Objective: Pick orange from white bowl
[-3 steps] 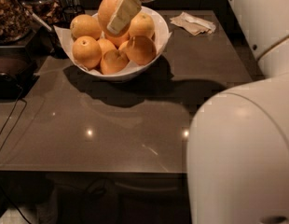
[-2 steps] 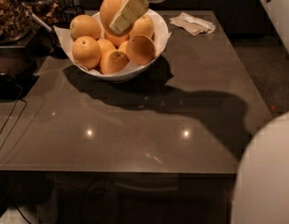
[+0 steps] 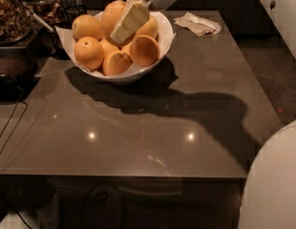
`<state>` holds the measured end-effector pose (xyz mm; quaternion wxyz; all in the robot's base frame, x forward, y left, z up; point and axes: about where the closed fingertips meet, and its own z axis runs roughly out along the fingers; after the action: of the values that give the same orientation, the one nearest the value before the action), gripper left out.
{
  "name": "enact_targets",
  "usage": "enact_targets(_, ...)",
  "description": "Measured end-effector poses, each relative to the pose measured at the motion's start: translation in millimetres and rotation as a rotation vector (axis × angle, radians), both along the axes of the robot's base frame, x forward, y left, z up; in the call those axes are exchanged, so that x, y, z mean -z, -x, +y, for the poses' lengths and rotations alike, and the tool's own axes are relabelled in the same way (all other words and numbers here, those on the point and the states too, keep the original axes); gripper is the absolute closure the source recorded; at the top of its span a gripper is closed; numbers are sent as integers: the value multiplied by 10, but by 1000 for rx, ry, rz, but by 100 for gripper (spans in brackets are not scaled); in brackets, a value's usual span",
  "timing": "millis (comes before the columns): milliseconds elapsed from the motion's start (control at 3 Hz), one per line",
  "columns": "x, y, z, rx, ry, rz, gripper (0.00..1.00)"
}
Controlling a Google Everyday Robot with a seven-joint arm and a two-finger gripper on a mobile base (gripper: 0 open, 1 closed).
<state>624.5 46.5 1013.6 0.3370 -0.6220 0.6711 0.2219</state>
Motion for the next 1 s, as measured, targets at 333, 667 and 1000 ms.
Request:
enact_targets(333,-93,186,-41,42,-18,-21,100)
enact_targets(667,-265,546,-133,126,-65,-72,100)
enact_targets(1000,-285,823,-240,195,-86,-93,100)
